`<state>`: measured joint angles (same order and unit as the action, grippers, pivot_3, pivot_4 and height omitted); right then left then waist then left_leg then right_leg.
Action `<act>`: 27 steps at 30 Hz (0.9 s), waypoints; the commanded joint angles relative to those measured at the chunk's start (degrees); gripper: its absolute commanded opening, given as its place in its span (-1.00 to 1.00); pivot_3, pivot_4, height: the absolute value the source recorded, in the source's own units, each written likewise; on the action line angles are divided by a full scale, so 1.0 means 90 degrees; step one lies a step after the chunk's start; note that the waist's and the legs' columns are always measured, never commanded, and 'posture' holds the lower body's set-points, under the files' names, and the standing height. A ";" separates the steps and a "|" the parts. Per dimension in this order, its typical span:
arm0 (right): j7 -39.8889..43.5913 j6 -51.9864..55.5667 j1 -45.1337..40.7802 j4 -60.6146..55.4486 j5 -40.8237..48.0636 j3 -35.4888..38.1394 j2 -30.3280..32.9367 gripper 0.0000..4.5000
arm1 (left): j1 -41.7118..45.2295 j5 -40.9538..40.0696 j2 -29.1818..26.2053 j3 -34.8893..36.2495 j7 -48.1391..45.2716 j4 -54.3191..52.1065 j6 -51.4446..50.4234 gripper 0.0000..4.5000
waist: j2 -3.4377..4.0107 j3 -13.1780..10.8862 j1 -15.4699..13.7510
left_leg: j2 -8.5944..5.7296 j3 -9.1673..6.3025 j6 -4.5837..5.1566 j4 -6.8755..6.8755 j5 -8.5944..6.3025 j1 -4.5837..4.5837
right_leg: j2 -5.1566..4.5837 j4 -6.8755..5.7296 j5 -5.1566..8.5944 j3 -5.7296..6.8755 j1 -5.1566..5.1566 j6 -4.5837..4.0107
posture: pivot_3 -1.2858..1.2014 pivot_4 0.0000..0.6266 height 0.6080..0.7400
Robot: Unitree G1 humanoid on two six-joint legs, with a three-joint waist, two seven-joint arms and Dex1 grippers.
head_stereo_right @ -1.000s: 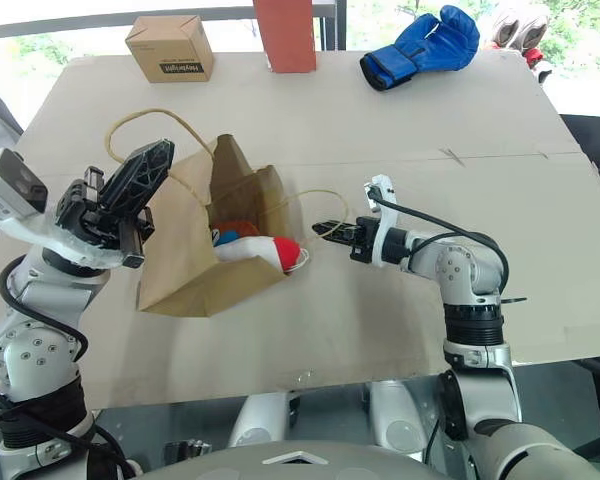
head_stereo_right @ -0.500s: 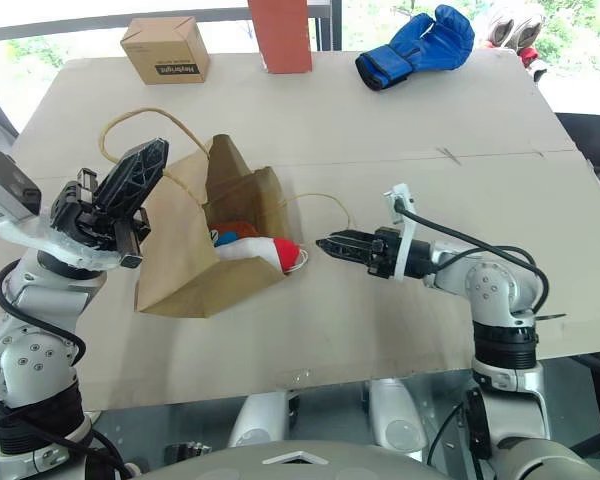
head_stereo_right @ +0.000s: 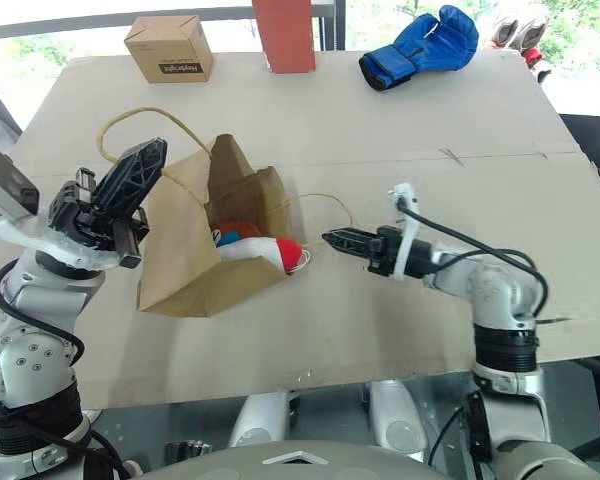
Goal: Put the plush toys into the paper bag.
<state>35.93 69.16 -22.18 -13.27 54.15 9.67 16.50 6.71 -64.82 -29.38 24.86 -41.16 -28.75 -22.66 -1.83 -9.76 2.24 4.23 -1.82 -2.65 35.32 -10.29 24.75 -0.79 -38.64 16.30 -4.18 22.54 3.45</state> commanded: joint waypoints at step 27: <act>-0.0508 -0.0856 -0.0823 0.0137 0.0930 0.0201 -0.0956 -0.97 | 0.0246 -0.0147 0.0080 -0.0050 0.0632 -0.0439 0.0122 -1.00 | 0.0006 -0.0004 -0.0001 | 0.0001 0.0002 0.0001 -0.0006 0.0000 0.0004 | 0.0002 0.0006 -0.0002 -0.0004 0.0003 0.0001 | 0.03 -0.52 1.00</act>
<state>30.51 60.24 -27.57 -6.26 54.68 8.16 8.03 7.22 -64.93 -28.62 24.07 -37.62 -30.54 -22.17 -1.77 -9.80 2.22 4.23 -1.81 -2.64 35.27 -10.29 24.78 -0.77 -38.59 16.28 -4.21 22.57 3.46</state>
